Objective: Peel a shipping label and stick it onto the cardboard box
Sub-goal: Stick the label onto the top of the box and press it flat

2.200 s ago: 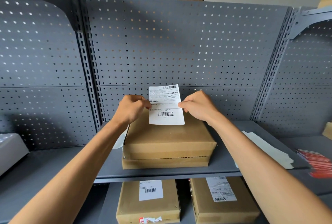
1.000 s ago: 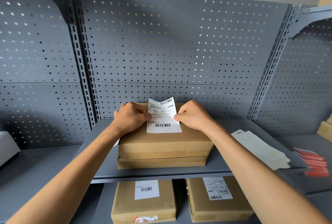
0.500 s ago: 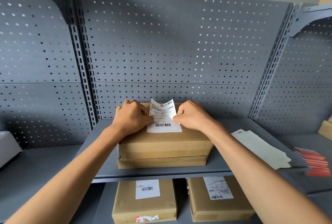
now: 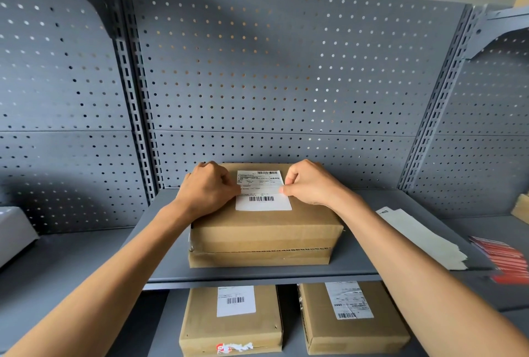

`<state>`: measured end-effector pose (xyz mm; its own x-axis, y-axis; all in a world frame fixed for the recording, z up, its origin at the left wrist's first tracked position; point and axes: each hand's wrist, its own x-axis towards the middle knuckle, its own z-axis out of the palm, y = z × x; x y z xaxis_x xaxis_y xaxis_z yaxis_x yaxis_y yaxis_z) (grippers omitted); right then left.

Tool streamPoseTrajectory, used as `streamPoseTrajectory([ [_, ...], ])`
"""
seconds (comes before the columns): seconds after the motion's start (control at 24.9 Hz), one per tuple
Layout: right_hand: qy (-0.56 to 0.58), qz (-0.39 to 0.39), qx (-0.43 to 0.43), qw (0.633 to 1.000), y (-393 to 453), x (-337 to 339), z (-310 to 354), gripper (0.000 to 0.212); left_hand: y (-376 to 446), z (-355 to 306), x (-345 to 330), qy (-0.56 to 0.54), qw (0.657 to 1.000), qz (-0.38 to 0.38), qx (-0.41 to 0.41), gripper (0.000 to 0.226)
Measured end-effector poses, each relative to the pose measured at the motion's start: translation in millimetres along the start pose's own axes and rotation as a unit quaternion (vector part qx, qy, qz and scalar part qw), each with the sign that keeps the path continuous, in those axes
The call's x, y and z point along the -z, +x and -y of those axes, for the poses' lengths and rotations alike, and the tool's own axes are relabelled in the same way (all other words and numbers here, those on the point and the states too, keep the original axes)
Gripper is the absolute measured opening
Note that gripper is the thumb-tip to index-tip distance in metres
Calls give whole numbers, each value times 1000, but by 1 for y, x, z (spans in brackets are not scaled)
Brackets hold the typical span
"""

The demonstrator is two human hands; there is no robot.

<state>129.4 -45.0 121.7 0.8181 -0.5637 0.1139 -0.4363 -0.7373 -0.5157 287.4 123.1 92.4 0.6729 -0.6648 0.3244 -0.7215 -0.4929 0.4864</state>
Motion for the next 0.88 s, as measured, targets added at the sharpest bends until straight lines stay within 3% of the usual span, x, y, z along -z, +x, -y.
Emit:
streamPoseTrajectory([
  [0.2, 16, -21, -18, 1000, 17, 4, -6, 14, 16, 6, 7, -19, 1000, 21, 12, 12],
  [0.28, 6, -45, -7, 999, 32, 0, -9, 18, 29, 2, 5, -24, 999, 20, 12, 30],
  [0.4, -22, -35, -9, 999, 51, -8, -6, 36, 51, -10, -5, -4, 999, 46, 5, 51],
  [0.52, -54, -23, -22, 998, 67, -18, -6, 55, 66, -17, -19, 28, 997, 77, 19, 46],
  [0.68, -75, -25, -38, 996, 77, -28, -5, 55, 72, -16, -31, 76, 994, 69, 19, 33],
  [0.88, -97, -60, -45, 993, 80, -36, 3, 47, 74, -14, -36, 87, 994, 61, 23, 44],
])
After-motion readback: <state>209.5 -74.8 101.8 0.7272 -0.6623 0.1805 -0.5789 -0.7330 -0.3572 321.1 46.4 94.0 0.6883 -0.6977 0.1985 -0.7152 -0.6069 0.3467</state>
